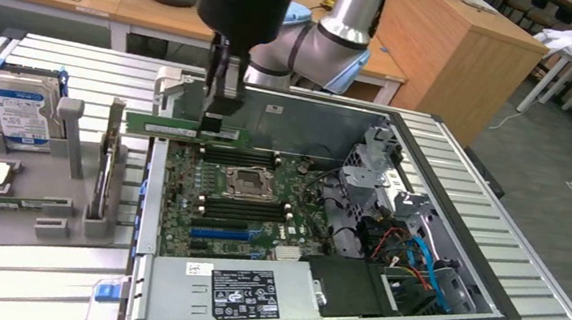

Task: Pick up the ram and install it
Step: 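Pick up the ram and move it above insertion slot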

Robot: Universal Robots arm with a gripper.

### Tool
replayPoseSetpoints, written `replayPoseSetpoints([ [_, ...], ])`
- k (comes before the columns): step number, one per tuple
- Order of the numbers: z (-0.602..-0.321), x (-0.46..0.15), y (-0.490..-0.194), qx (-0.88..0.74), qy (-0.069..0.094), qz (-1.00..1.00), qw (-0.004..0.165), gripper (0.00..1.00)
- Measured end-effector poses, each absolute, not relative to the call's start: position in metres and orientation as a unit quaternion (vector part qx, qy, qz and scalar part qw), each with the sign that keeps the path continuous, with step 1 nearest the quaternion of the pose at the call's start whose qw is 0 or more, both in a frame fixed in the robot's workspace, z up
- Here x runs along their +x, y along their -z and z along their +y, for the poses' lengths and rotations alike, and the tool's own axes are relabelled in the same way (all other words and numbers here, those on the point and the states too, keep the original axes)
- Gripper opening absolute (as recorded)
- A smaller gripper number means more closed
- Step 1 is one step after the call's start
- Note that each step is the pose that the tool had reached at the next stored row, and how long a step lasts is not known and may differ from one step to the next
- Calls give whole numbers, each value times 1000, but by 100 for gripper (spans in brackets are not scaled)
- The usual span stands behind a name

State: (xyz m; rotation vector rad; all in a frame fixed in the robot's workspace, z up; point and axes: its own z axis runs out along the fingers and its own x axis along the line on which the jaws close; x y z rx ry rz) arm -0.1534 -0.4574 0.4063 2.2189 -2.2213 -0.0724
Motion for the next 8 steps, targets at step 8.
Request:
replayPoseSetpoints([
  [8, -457, -133, -406, 707, 23, -707, 1, 12],
])
